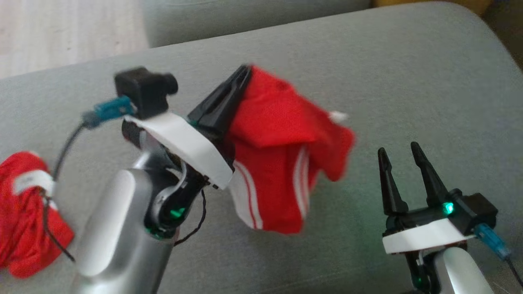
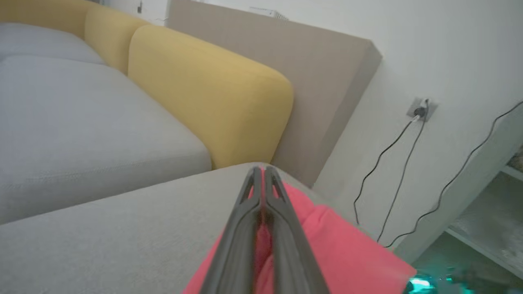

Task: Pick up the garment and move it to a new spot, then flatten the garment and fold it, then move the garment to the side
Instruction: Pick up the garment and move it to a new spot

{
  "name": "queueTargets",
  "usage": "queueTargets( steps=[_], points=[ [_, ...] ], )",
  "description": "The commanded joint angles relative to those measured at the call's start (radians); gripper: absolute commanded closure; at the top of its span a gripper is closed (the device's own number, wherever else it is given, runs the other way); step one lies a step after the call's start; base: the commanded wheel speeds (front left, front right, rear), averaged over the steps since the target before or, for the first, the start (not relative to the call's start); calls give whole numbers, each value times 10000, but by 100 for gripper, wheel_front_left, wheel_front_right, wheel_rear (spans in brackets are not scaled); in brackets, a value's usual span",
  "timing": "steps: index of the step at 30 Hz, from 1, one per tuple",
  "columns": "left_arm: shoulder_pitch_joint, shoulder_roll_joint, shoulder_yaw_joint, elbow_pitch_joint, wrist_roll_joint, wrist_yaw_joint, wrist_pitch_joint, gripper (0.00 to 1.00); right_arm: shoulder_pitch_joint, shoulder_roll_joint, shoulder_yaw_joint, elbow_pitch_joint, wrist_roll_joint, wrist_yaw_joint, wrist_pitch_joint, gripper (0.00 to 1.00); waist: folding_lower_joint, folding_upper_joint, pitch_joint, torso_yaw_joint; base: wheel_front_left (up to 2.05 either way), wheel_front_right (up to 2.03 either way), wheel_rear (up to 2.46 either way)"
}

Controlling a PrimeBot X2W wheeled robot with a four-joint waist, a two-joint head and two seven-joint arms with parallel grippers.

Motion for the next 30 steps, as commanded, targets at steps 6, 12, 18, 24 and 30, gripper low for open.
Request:
queueTargets(
  steps=[6, 12, 18, 24, 30],
  points=[
    [-420, -106, 320, 3154, 483, -33, -2046, 100, -116, 113, 218, -429, 98, -7, -109, 0, 1, 0, 253, -896, 0, 0, 0],
    [-904, -184, 229, 6707, 1028, 60, -3820, 63, -115, 183, 319, -414, 86, -7, -110, 0, 1, 0, 365, -1093, 0, 0, 0],
    [-1237, -240, -140, 8235, 1593, 201, -5387, 0, -88, 211, 256, -380, -81, -7, -110, 0, 1, 0, 294, -965, 0, 0, 0],
    [-131, -273, 286, 6592, 2062, 978, -5872, 0, 123, 119, -159, -619, -415, -7, -110, 0, 1, 0, -39, -538, 0, 0, 0],
    [1894, -281, 786, 3974, 2929, 1588, -5879, 0, 456, -61, -544, -790, -559, -7, -110, 0, 1, 0, -285, 95, 0, 0, 0]
  ],
)
